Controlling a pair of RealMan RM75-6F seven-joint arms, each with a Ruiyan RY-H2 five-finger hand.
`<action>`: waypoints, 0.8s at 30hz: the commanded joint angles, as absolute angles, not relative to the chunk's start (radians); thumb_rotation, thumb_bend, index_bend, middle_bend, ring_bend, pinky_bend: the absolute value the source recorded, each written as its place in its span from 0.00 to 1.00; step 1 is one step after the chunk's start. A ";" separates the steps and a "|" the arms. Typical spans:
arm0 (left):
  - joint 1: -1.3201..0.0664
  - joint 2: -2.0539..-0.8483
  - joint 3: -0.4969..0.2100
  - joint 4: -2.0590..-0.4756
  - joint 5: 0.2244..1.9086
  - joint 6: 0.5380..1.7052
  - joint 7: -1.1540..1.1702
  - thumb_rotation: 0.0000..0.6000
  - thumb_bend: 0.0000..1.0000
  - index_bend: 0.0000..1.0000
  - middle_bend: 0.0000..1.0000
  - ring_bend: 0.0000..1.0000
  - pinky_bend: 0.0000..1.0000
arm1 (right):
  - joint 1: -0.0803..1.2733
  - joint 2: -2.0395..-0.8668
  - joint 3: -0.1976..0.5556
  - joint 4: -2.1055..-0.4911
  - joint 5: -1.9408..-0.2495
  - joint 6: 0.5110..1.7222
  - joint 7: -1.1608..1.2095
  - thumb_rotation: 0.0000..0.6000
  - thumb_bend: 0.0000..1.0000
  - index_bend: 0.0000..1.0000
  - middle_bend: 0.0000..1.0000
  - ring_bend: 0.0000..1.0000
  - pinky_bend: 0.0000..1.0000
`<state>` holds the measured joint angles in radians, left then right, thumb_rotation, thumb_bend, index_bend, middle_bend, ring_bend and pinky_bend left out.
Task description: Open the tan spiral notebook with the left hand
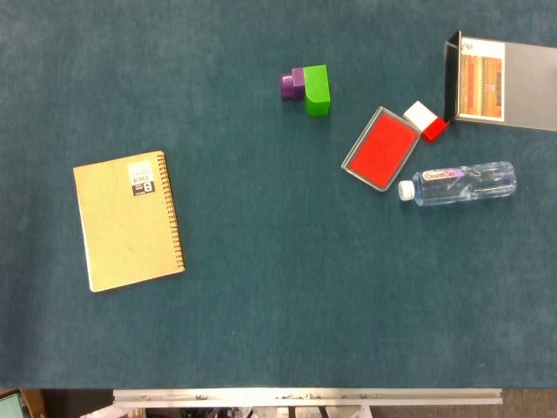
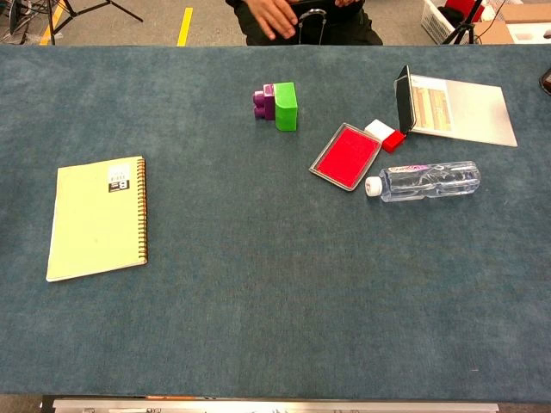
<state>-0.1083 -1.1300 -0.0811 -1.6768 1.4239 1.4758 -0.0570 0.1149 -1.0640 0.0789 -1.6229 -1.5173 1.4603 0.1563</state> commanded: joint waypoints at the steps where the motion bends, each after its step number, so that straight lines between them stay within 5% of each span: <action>1: -0.109 -1.131 -0.078 -1.677 1.429 1.472 -0.054 1.00 0.50 0.12 0.07 0.02 0.00 | 0.115 -1.067 0.079 -1.621 -1.516 1.460 0.158 1.00 0.47 0.35 0.35 0.25 0.37; 6: -0.121 -1.121 -0.063 -1.671 1.458 1.447 -0.065 0.99 0.50 0.12 0.07 0.02 0.00 | 0.114 -1.064 0.080 -1.620 -1.519 1.466 0.160 1.00 0.47 0.35 0.35 0.25 0.37; 11: -0.169 -1.106 -0.036 -1.610 1.545 1.386 -0.131 0.83 0.44 0.12 0.06 0.02 0.00 | 0.113 -1.058 0.085 -1.629 -1.524 1.478 0.157 1.00 0.47 0.35 0.35 0.25 0.37; 18: -0.282 -1.162 0.010 -1.396 1.723 1.317 -0.314 0.84 0.40 0.15 0.06 0.02 0.00 | 0.118 -1.047 0.086 -1.648 -1.529 1.474 0.143 1.00 0.47 0.35 0.35 0.25 0.37; 24: -0.363 -1.302 0.042 -1.105 1.862 1.372 -0.436 1.00 0.40 0.22 0.10 0.02 0.00 | 0.119 -1.047 0.084 -1.659 -1.536 1.477 0.136 1.00 0.47 0.35 0.35 0.25 0.37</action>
